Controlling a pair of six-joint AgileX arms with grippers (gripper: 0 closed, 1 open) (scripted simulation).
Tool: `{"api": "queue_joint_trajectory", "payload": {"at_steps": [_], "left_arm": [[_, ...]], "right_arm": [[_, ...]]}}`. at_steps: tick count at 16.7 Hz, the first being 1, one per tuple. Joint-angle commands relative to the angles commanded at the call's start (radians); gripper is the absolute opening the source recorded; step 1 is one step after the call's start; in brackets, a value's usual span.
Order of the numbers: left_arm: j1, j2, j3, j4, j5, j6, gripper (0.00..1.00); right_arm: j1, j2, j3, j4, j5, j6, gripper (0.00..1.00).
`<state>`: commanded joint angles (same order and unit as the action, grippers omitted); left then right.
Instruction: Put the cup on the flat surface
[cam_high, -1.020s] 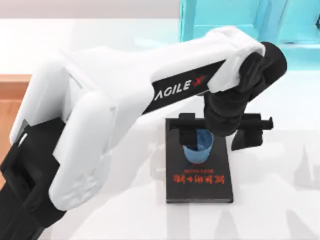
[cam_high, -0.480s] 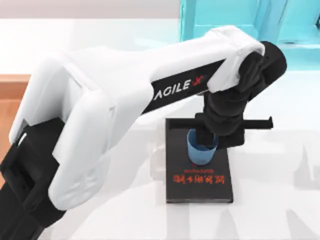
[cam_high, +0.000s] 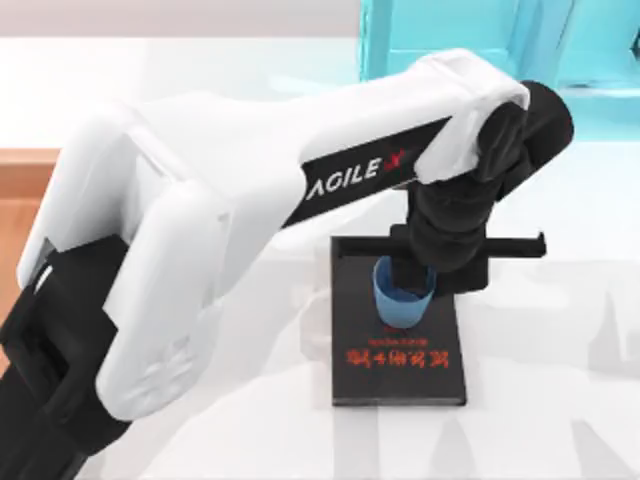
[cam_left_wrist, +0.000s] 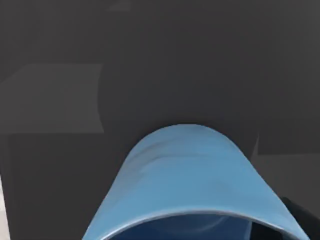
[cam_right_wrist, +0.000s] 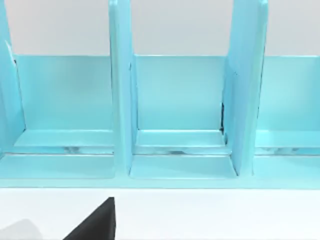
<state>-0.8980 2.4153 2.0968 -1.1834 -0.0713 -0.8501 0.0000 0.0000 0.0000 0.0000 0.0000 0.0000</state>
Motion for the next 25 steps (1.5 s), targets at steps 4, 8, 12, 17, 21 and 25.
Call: {"api": "queue_joint_trajectory", "payload": {"at_steps": [4,8,12,17,21,25], "left_arm": [[0.001,-0.001,0.108,-0.094,0.000,-0.003,0.00],[-0.001,0.005,0.202,-0.198,0.000,-0.002,0.00],[0.003,0.002,0.198,-0.197,0.001,0.002,0.00],[0.121,-0.146,0.061,-0.235,0.020,0.102,0.00],[0.184,-0.217,-0.021,-0.272,0.032,0.167,0.00],[0.180,-0.213,-0.021,-0.267,0.029,0.168,0.00]], "right_arm": [[0.000,0.000,0.000,0.000,0.000,0.000,1.00],[0.000,0.000,0.000,0.000,0.000,0.000,1.00],[0.000,0.000,0.000,0.000,0.000,0.000,1.00],[0.000,0.000,0.000,0.000,0.000,0.000,1.00],[0.000,0.000,0.000,0.000,0.000,0.000,1.00],[0.000,0.000,0.000,0.000,0.000,0.000,1.00]]}}
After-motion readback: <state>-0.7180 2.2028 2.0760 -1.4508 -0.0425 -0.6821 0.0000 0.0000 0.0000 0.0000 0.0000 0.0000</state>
